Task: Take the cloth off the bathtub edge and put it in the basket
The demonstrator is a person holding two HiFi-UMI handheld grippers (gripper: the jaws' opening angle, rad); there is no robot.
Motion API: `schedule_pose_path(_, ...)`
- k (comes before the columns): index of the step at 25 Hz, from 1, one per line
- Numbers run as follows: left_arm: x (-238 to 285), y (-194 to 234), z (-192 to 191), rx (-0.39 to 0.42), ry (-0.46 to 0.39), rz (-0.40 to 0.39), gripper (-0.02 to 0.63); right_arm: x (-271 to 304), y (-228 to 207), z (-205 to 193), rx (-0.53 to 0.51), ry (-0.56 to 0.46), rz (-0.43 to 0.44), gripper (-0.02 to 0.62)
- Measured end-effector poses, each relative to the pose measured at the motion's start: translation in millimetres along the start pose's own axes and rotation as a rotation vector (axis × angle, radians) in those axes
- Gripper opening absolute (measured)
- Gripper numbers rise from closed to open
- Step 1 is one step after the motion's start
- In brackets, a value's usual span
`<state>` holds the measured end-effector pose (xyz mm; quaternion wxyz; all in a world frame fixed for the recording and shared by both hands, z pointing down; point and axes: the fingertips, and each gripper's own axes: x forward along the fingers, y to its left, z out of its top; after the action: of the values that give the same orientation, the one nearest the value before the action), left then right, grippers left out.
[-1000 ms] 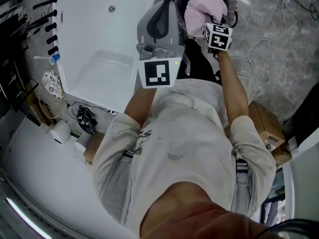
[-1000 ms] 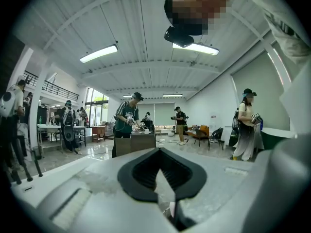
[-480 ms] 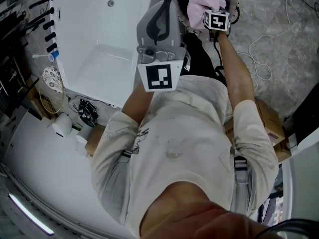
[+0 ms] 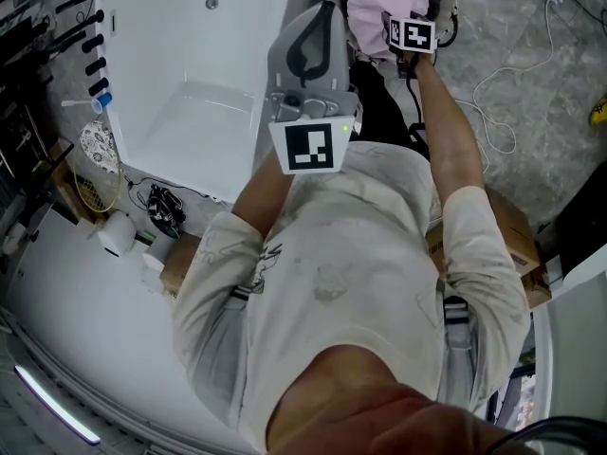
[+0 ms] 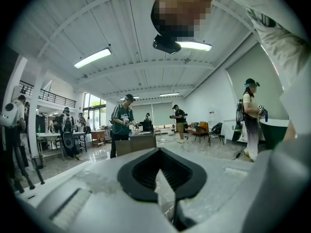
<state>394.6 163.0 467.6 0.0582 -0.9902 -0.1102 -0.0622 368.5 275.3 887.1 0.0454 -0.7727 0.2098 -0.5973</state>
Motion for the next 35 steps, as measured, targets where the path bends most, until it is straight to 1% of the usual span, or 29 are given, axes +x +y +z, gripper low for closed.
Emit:
schedule_pose_path(1,-0.9,0.5,-0.5,-0.001,0.002,0.002,0.002,0.0,1.8,-1.1,-0.012,0.003,0.003,0.28)
schedule_pose_path(4,-2.2,1.4,-0.2,-0.009,0.001,0.004,0.002,-0.6,3.7,-3.2,-0.045,0.005,-0.011,0.282)
schedule_pose_path(12,-11.4,3.7,4.3,-0.01,-0.012,0.019,0.002,-5.3,5.4,-10.9,-0.057,0.002,-0.021,0.284)
schedule_pose_path(16,-19.9,11.4,10.6,-0.018,-0.028,0.052,0.002,-10.1,8.8,-10.9,-0.07,-0.005,-0.024,0.283)
schedule_pose_path(20,-35.8,28.2,20.3,-0.021,-0.039,0.094,0.002,-16.5,24.7,-10.4,-0.097,-0.006,-0.021,0.284)
schedule_pose_path(25,-66.3,58.6,30.3,-0.023,-0.061,0.197,0.002,-16.7,58.7,-7.2,-0.176,0.007,0.011,0.282)
schedule_pose_path(28,-92.2,79.4,28.6,-0.022,-0.046,0.258,0.002,-18.4,80.8,-9.6,-0.238,0.024,0.024,0.281)
schedule_pose_path(31,-125.3,111.0,28.3,-0.047,-0.045,0.358,0.002,-16.2,117.4,-8.4,-0.313,0.034,0.048,0.281)
schedule_pose_path(35,-173.7,154.8,25.9,-0.065,-0.047,0.506,0.002,-7.7,171.5,-9.6,-0.446,0.063,0.088,0.281)
